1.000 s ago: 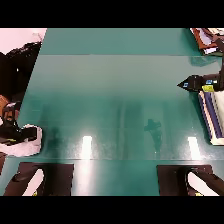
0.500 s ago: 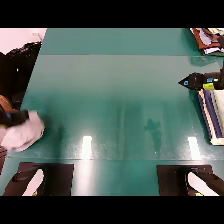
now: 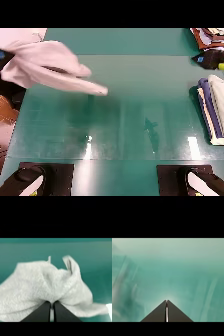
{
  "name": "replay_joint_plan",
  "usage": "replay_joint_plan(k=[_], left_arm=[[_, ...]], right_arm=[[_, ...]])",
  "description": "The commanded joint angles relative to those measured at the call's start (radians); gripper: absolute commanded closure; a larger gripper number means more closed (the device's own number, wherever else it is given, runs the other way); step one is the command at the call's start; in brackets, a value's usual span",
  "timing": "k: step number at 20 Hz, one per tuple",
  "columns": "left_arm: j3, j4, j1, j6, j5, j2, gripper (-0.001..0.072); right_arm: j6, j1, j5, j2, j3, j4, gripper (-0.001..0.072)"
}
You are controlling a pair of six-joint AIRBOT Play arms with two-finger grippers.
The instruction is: Fold the shirts.
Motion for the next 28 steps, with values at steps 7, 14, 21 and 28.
replay_joint_plan(k=[7, 14, 21, 28], left_arm=[[0.064, -0.211, -0.484, 0.056, 0.072, -0.482, 0.0687], [0.065, -0.127, -0.515, 0.147, 0.074, -0.656, 0.0189], [0.011, -0.065, -0.047, 0.146, 0.061, -0.647, 0.0189], [-0.185, -0.211, 0.151, 0.244, 0.15, -0.798, 0.019]], right_arm=[[0.0, 0.001, 0.022, 0.0, 0.136, -0.004, 0.0699], [0.0, 0.001, 0.04, 0.0, 0.136, -0.006, 0.0699], [0.0, 0.001, 0.043, 0.0, 0.136, -0.01, 0.0699], [0.001, 0.001, 0.066, 0.0, 0.135, -0.01, 0.0699]])
